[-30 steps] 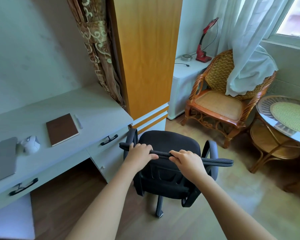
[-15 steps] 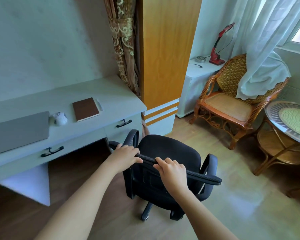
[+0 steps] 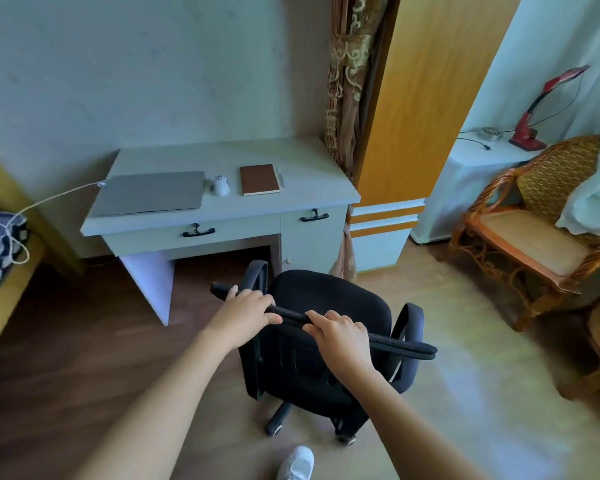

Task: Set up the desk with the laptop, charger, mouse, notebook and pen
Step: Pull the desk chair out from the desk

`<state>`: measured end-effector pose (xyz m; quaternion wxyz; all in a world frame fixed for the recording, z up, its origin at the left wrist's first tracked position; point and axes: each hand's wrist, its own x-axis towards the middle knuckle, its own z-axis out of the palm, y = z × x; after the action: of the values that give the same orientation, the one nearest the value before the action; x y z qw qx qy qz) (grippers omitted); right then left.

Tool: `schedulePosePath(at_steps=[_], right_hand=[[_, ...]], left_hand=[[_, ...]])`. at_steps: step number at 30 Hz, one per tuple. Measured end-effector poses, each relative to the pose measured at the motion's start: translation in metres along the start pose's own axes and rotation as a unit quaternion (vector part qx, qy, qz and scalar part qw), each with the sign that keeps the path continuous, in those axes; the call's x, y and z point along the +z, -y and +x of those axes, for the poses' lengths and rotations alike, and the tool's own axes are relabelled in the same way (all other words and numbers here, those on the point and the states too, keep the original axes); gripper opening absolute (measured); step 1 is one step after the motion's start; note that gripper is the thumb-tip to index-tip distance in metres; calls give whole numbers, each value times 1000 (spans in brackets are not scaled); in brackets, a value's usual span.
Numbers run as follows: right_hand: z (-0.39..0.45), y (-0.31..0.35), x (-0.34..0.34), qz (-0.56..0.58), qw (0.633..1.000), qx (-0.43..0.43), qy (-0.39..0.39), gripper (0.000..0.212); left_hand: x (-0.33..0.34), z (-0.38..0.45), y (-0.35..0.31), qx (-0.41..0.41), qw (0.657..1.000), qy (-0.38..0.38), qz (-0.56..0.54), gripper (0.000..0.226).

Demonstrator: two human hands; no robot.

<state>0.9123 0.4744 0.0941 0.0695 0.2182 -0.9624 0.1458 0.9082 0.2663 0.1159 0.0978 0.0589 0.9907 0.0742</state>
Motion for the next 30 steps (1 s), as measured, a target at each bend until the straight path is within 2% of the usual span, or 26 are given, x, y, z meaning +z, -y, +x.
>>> schedulePosePath(at_steps=[3, 10, 18, 20, 22, 27, 30], right_hand=[[-13, 24, 7, -40, 999, -33, -10, 30], [-22, 63, 15, -67, 993, -86, -41, 38], [-10, 82, 31, -75, 987, -120, -70, 35], [-3, 87, 33, -75, 986, -126, -74, 27], [8, 93, 36, -65, 987, -129, -66, 15], [48, 110, 47, -42, 989, -139, -12, 19], [79, 124, 49, -18, 988, -150, 30, 30]], left_hand=[[9, -38, 11, -37, 999, -15, 3, 41], [19, -96, 31, -111, 992, -52, 22, 47], [19, -113, 46, -166, 984, -55, 38, 49], [20, -112, 52, -170, 982, -61, 56, 49], [17, -108, 62, -177, 981, -56, 56, 49], [4, -92, 93, -203, 977, -41, 49, 48], [-4, -79, 117, -212, 976, -30, 42, 45]])
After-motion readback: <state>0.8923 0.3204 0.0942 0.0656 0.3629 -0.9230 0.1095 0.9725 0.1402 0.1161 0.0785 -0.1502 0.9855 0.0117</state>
